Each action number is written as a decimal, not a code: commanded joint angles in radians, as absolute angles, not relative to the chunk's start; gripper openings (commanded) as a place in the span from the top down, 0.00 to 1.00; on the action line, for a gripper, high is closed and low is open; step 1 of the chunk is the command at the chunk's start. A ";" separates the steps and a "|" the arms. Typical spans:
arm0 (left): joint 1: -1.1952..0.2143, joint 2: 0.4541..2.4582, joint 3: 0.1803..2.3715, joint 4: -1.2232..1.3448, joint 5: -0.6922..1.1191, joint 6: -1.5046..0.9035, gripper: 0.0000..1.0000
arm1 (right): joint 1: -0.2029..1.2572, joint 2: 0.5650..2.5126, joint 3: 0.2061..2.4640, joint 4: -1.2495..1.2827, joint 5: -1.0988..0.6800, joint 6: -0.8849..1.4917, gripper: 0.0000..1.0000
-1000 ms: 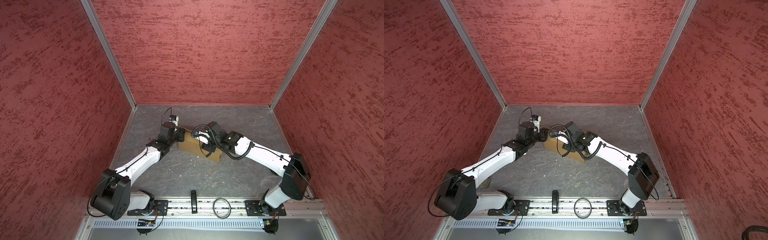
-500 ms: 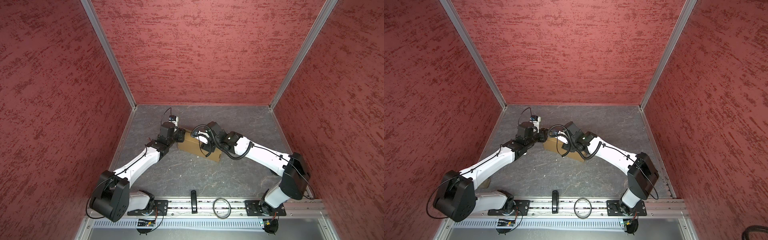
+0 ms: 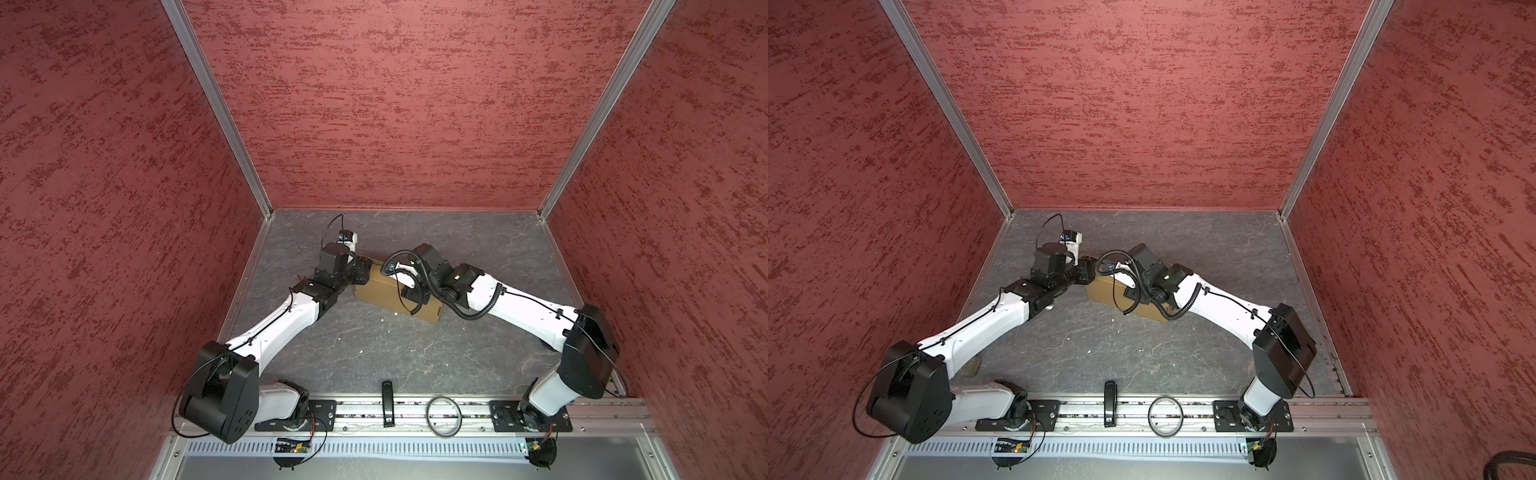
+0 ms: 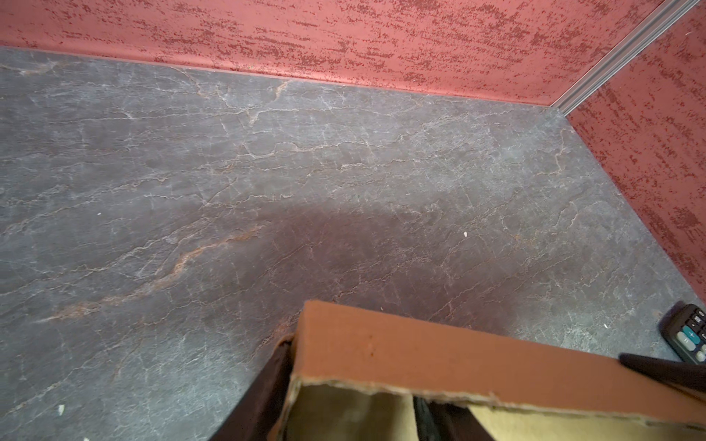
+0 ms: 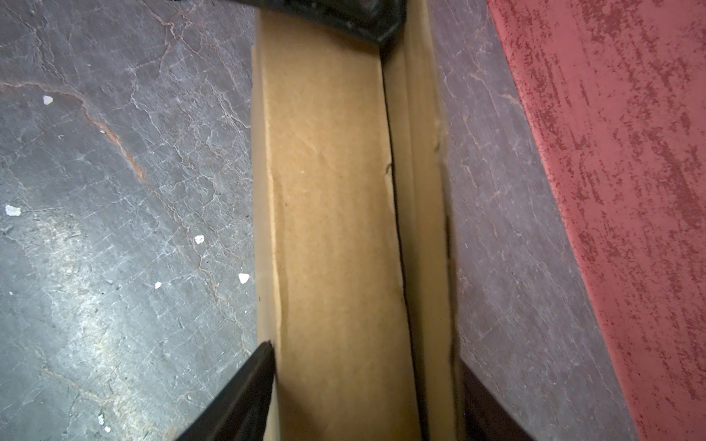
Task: Assemble paper box
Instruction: Fold and tuck the lid into the gap.
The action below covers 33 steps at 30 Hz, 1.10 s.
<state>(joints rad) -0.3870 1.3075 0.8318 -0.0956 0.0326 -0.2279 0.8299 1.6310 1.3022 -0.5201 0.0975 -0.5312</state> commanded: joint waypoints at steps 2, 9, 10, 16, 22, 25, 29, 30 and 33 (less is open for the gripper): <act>-0.380 1.286 0.832 -0.203 0.051 -0.221 0.47 | 0.838 1.671 1.292 -0.554 0.077 -0.532 0.36; -0.380 1.242 0.838 -0.240 0.058 -0.212 0.42 | 0.838 1.675 1.292 -0.555 0.074 -0.527 0.37; -0.379 1.235 0.839 -0.245 0.059 -0.212 0.42 | 0.838 1.676 1.292 -0.554 0.074 -0.528 0.37; -0.377 1.205 0.840 -0.278 0.065 -0.222 0.41 | 0.838 1.682 1.295 -0.554 0.074 -0.528 0.37; -0.373 1.179 0.841 -0.301 0.072 -0.227 0.37 | 0.836 1.691 1.299 -0.558 0.072 -0.528 0.37; -0.373 1.167 0.844 -0.322 0.074 -0.225 0.34 | 0.836 1.693 1.301 -0.556 0.069 -0.528 0.37; -0.370 1.132 0.845 -0.351 0.088 -0.240 0.33 | 0.836 1.696 1.304 -0.554 0.064 -0.526 0.38; -0.369 1.121 0.843 -0.359 0.091 -0.246 0.32 | 0.835 1.696 1.305 -0.554 0.063 -0.526 0.38; -0.363 1.084 0.842 -0.387 0.105 -0.269 0.31 | 0.835 1.697 1.306 -0.552 0.061 -0.526 0.38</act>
